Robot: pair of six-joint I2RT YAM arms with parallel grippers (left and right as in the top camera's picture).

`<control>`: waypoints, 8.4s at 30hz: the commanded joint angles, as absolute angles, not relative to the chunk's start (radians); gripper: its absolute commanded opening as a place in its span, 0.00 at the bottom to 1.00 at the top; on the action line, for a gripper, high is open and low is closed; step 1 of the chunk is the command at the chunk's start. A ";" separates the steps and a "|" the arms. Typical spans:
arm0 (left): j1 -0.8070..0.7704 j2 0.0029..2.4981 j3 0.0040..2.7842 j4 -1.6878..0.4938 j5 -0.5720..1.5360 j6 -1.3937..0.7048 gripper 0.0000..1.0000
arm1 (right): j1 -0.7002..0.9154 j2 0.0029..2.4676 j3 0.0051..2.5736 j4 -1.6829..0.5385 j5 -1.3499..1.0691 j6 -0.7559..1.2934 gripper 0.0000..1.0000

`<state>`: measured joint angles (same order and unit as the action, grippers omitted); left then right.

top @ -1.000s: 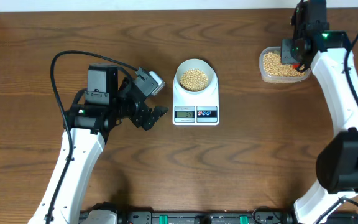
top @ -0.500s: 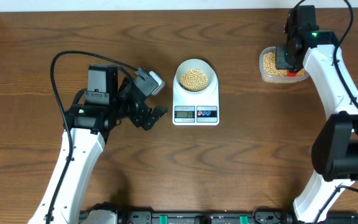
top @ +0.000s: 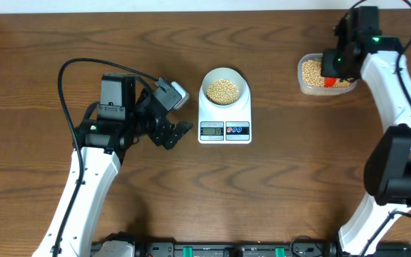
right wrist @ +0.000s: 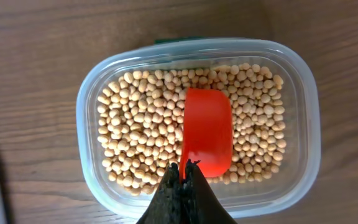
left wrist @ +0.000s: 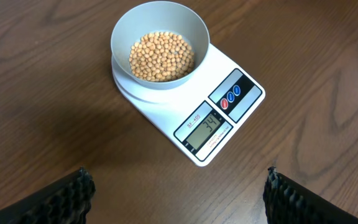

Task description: Scoop item into bowl and weigh 50g on scale

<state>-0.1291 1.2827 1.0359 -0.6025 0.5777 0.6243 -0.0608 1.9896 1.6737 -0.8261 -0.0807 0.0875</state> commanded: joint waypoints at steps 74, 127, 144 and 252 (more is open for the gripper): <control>-0.130 1.280 1.029 -0.604 0.591 0.612 0.90 | -0.125 1.992 1.673 -0.585 -1.082 0.119 0.01; -0.130 1.280 1.029 -0.604 0.591 0.612 0.89 | 0.339 1.990 1.674 -0.633 -0.548 -0.164 0.01; -0.130 1.280 1.029 -0.604 0.591 0.612 0.90 | 0.369 1.924 1.674 -0.664 -0.386 -0.247 0.01; -0.130 1.280 1.029 -0.604 0.591 0.612 0.90 | 0.486 1.866 1.674 -0.733 -0.173 -0.551 0.01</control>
